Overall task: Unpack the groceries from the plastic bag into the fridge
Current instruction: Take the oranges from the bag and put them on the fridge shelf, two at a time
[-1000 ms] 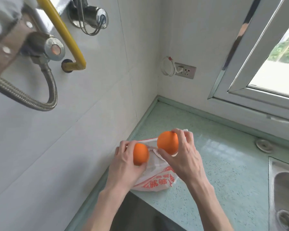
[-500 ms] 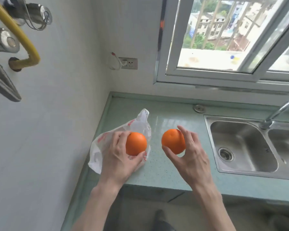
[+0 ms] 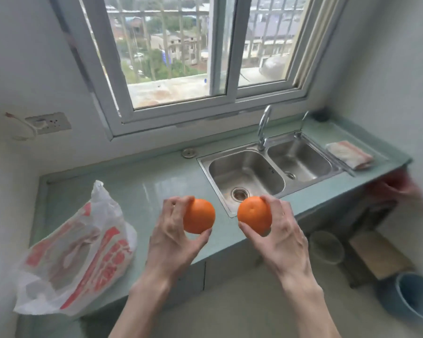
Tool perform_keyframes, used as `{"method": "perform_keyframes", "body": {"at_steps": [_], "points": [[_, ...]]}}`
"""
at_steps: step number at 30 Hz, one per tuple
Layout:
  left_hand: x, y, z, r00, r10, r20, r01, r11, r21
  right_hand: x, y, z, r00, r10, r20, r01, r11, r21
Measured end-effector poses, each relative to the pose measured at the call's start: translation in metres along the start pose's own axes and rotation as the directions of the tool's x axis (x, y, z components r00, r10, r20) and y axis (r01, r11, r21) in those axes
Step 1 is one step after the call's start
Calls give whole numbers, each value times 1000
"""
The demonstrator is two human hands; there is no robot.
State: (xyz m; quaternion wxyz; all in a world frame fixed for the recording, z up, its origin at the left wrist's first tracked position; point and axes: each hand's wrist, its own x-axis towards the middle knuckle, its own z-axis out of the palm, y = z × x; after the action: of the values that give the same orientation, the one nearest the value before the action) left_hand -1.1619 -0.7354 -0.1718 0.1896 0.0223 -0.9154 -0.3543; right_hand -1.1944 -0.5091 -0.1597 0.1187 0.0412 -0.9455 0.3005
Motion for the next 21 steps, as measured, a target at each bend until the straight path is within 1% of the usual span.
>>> {"method": "perform_keyframes", "body": {"at_steps": [4, 9, 12, 16, 21], "points": [[-1, 55, 43, 996, 70, 56, -67, 996, -66, -15, 52, -50, 993, 93, -72, -92, 996, 13], [-10, 127, 94, 977, 172, 124, -148, 972, -183, -40, 116, -108, 966, 168, -198, -162, 986, 47], [-19, 174, 124, 967, 215, 140, -174, 951, -257, -58, 155, -145, 945, 194, -263, -195, 981, 22], [-35, 239, 163, 953, 270, 138, -218, 927, -305, -81, 203, -193, 908, 236, -348, -239, 970, 34], [-61, 312, 211, 908, 384, 169, -300, 876, -377, -112, 259, -248, 866, 250, -434, -252, 966, 56]]}}
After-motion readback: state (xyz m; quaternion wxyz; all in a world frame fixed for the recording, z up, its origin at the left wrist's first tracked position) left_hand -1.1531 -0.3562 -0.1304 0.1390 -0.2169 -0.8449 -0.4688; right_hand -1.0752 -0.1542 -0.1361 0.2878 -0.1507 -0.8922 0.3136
